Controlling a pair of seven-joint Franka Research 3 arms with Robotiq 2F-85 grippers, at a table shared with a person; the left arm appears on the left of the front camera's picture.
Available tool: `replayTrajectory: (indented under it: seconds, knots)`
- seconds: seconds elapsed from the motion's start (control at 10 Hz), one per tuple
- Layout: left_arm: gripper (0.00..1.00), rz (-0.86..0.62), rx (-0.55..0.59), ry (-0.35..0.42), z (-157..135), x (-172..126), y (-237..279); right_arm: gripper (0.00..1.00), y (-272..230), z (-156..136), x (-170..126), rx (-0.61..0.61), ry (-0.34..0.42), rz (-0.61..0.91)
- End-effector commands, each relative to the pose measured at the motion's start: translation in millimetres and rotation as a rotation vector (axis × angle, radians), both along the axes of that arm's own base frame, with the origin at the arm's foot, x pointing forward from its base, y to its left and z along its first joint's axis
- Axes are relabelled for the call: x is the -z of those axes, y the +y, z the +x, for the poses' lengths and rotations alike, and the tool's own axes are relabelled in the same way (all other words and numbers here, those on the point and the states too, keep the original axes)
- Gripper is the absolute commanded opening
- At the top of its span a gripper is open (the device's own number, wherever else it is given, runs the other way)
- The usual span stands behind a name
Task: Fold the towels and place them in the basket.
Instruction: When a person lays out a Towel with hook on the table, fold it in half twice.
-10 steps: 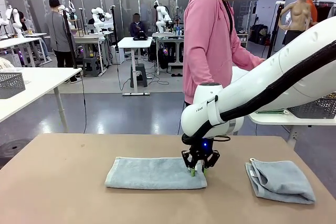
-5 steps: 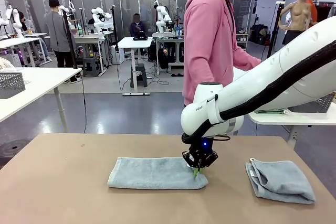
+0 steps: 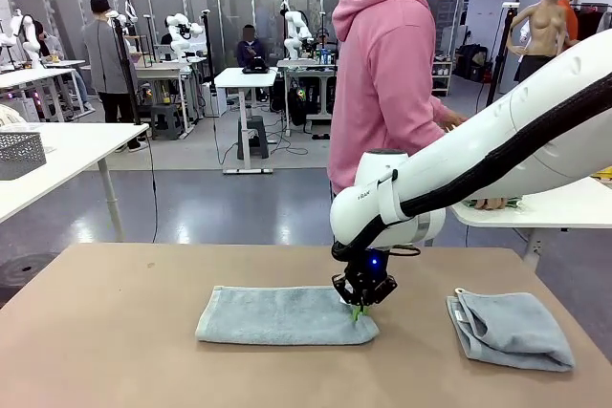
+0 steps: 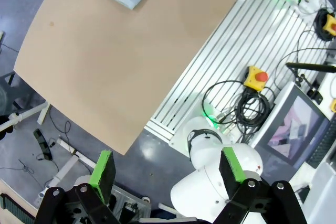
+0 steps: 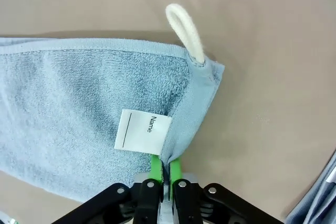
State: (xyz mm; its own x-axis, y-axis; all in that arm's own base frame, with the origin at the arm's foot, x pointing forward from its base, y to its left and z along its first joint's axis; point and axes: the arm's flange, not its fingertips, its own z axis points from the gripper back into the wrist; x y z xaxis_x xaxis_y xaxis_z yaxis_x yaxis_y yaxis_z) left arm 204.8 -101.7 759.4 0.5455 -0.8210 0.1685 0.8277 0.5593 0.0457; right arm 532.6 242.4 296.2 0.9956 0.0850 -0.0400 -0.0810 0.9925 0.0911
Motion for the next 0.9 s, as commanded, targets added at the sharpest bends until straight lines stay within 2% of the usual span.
replayTrajectory:
  seconds: [0.0,0.2,0.3,0.5,0.8]
  knots:
    - [1.0,0.009,0.004,-0.01,-0.3,-1.5,2.5,0.0,0.9,-0.6,0.7,0.005,0.0,-0.017]
    - [1.0,0.009,0.004,-0.01,-0.3,-1.5,2.5,0.0,0.9,-0.6,0.7,0.005,0.0,-0.017]
    - [1.0,0.009,0.004,-0.01,-0.3,-1.5,2.5,0.07,0.1,-0.1,0.0,-0.001,0.0,-0.001]
    - [1.0,0.009,0.004,-0.01,-0.3,-1.5,2.5,0.07,-20.8,-17.8,-38.7,-0.058,-0.043,-0.138]
    - [1.0,0.009,0.004,-0.01,-0.3,-1.5,2.5,0.07,-26.9,-27.5,-97.0,-0.055,-0.112,-0.308]
